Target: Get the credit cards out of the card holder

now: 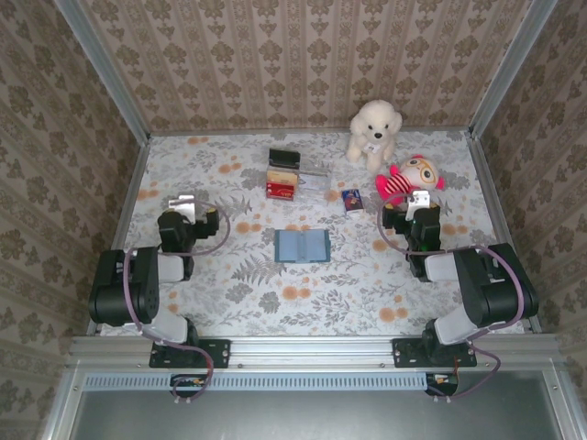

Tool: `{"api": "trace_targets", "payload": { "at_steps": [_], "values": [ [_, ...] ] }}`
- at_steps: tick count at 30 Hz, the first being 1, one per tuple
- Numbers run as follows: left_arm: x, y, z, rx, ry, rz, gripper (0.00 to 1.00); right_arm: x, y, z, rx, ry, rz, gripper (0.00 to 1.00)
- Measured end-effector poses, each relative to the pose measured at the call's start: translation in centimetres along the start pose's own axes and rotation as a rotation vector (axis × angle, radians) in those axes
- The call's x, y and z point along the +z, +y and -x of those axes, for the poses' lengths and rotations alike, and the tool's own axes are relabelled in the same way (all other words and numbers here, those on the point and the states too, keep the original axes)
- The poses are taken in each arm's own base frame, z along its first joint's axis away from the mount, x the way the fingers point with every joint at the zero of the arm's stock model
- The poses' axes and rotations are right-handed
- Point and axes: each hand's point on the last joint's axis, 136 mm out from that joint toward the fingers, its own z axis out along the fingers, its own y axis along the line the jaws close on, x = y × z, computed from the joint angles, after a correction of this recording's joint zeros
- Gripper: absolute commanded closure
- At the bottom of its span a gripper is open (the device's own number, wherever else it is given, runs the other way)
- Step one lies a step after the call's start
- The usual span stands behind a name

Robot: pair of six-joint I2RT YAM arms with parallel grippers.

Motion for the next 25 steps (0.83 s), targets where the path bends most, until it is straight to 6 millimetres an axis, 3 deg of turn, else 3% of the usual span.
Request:
{"api": "trace_targets", "payload": {
  "at_steps": [4,25],
  "values": [
    [0.35,-0.09,0.97,0.014,-0.015,0.012,0.0,0.37,-0.61,0.67,0.016,-0.009,-0.007,0.0],
    [0.36,0.26,0.37,0.021,0.011,0.033,0.0,0.4,-0.46,0.54,0.029,-0.001,0.005,0.0]
  ]
}}
